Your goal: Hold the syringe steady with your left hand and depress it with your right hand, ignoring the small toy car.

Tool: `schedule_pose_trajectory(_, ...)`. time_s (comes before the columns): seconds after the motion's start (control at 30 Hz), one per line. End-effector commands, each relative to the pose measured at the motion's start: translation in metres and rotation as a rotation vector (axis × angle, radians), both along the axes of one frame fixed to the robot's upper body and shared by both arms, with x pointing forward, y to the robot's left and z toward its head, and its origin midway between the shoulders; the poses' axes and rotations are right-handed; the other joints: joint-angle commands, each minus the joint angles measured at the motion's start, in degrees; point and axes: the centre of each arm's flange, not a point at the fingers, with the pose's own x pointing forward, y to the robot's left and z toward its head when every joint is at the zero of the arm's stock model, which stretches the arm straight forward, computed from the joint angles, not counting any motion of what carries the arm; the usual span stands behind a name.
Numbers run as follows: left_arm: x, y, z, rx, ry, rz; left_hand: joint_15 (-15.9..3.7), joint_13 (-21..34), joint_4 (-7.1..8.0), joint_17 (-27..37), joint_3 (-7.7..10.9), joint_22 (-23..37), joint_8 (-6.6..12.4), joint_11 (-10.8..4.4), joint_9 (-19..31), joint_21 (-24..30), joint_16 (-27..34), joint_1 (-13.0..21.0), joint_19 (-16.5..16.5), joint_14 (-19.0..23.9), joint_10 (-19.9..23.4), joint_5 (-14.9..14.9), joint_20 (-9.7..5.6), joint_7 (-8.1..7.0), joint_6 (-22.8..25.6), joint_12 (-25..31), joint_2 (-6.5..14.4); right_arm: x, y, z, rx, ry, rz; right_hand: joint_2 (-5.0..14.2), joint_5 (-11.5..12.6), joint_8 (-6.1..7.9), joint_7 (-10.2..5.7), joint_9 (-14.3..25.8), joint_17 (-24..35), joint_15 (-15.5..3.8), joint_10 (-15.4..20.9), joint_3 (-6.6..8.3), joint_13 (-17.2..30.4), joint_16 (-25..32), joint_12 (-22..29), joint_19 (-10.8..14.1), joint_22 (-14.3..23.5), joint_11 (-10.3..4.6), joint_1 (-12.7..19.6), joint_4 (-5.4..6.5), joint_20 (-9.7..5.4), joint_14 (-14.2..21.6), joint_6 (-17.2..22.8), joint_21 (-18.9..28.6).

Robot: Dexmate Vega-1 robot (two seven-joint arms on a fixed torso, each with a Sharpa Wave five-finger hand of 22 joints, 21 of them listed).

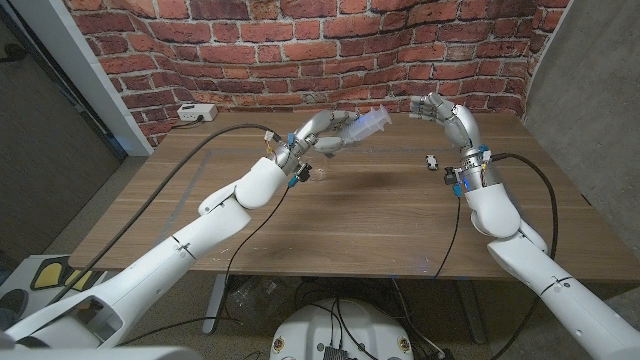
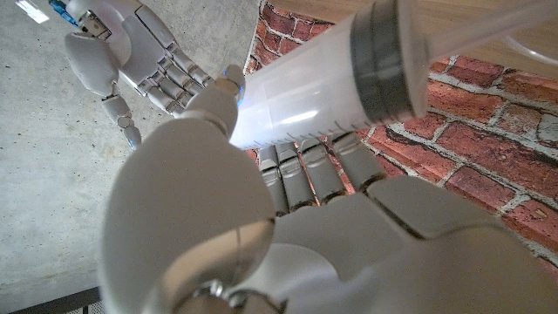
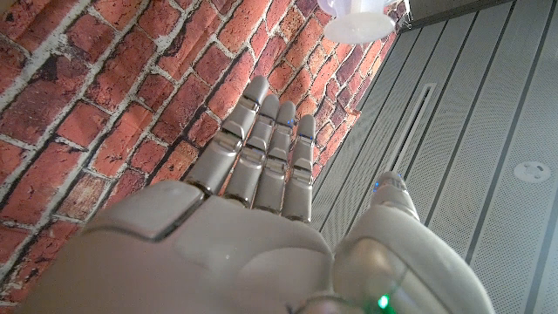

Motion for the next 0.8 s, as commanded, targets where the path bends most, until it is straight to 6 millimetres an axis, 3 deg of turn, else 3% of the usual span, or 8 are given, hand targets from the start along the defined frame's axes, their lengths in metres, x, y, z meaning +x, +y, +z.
schedule_pose_trajectory(0.03,-0.009,0.015,-0.007,0.005,-0.006,0.004,-1.49,0.2,3.24,0.0,3.74,0.1,0.36,-0.23,0.2,-0.2,0.5,-2.2,-0.2,0.2,0.2,0.2,0.14,0.25,0.2,0.5,2.2,0.015,0.0,-0.007,0.058,0.066,0.078,-0.03,0.0,-0.15,0.12,0.1,0.2,0.43,-0.4,0.07,0.2,0.0,0.0,-0.3,0.1,-0.09,-0.1,0.1,0.18,-0.2,-0.1,-0.3)
schedule_pose_trajectory(0.57,-0.017,0.024,-0.011,0.014,-0.009,-0.003,-1.52,0.2,3.19,0.0,3.93,0.1,0.35,-0.29,0.2,-0.3,0.4,-2.3,-0.3,0.2,0.3,0.2,0.13,0.19,0.2,0.5,2.2,0.017,-0.008,-0.012,0.112,0.192,0.153,-0.04,0.0,-0.53,0.83,0.1,0.2,1.31,-2.1,-0.03,0.3,-0.4,-0.8,-1.8,0.1,0.36,-0.3,0.18,0.7,-2.4,-2.2,-1.1)
schedule_pose_trajectory(0.8,-0.021,0.022,-0.017,-0.006,-0.006,-0.002,-1.48,0.2,3.18,0.0,4.03,0.1,0.36,-0.29,0.2,-0.4,0.4,-2.3,-0.4,0.1,0.3,0.2,0.12,0.22,0.2,0.5,2.2,0.016,-0.012,-0.016,0.134,0.26,0.191,0.1,-0.1,-0.85,1.57,0.1,0.3,1.81,-4.5,-0.14,0.3,-0.7,-1.5,-3.5,0.2,0.5,-0.5,0.38,1.05,-5.0,-4.8,-1.7)
